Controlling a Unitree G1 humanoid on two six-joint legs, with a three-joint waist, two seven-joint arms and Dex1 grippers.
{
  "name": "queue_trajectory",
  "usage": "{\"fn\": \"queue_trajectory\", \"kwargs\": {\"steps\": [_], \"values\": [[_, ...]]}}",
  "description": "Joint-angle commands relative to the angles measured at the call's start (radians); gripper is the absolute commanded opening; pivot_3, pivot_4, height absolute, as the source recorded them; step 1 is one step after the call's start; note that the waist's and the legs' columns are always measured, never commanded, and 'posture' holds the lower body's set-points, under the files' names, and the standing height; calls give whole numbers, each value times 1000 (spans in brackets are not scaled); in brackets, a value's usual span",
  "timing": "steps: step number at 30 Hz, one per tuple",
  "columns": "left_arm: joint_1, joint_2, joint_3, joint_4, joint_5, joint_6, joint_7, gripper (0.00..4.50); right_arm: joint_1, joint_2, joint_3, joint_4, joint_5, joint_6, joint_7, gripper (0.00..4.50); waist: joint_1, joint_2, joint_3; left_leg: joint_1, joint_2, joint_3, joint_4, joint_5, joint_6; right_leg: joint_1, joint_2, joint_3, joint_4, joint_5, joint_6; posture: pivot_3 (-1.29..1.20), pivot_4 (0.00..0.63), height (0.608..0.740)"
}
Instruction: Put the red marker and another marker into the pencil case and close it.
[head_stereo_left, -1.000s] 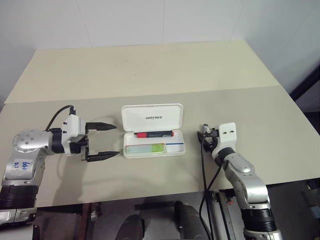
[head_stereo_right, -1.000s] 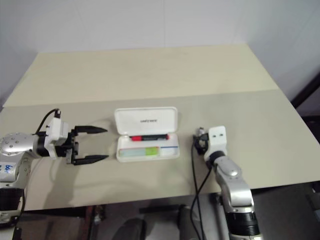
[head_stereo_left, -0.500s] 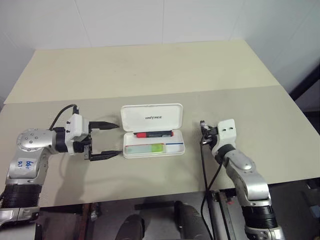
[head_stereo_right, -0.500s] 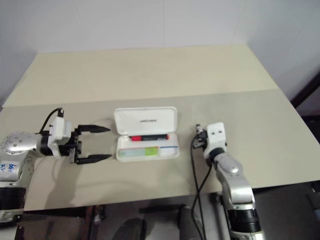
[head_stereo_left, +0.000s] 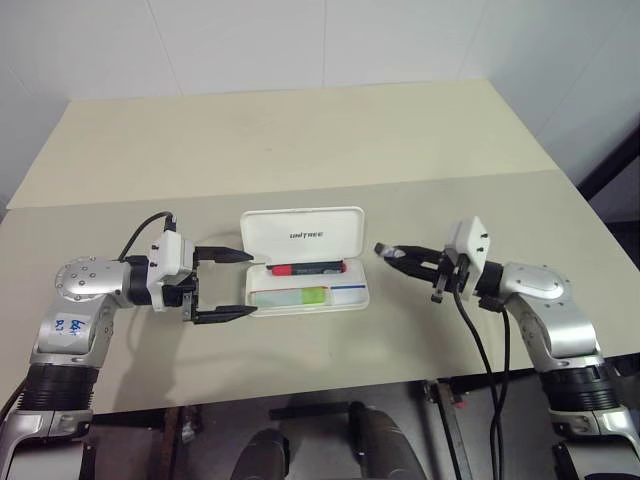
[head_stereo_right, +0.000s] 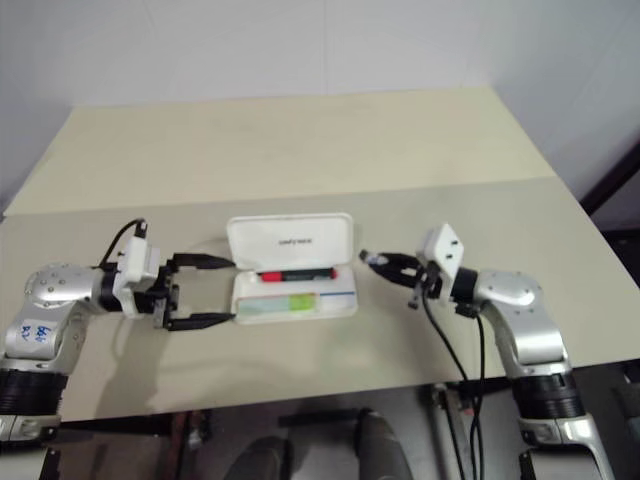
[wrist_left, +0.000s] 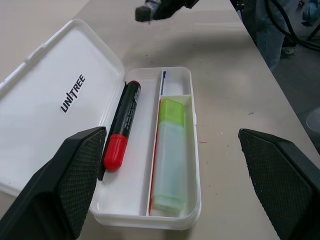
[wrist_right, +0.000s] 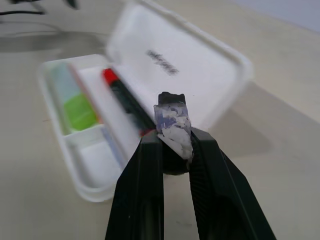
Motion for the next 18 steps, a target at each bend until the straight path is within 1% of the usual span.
{"fn": "queue_trajectory", "kwargs": {"steps": [1, 7, 18], "values": [[-24, -13, -14, 13, 3, -18, -9, 4500, -45, -6, 41, 47, -20, -83, 89, 358, 1, 0, 0, 0, 0, 0, 1, 0, 0, 0, 0, 0, 0, 0, 0, 0, 150, 740], [-43, -36, -45, 26, 13, -33, -13, 4500, -85, 32, 88, 128, -21, -134, 171, 358, 2, 0, 0, 0, 0, 0, 1, 0, 0, 0, 0, 0, 0, 0, 0, 0, 150, 740], [-40, -39, -53, 33, 9, -46, -11, 4500, -112, 78, 118, 215, -78, -226, 185, 358, 1, 0, 0, 0, 0, 0, 1, 0, 0, -1, 0, 0, 1, 0, 0, 0, 150, 740]]}}
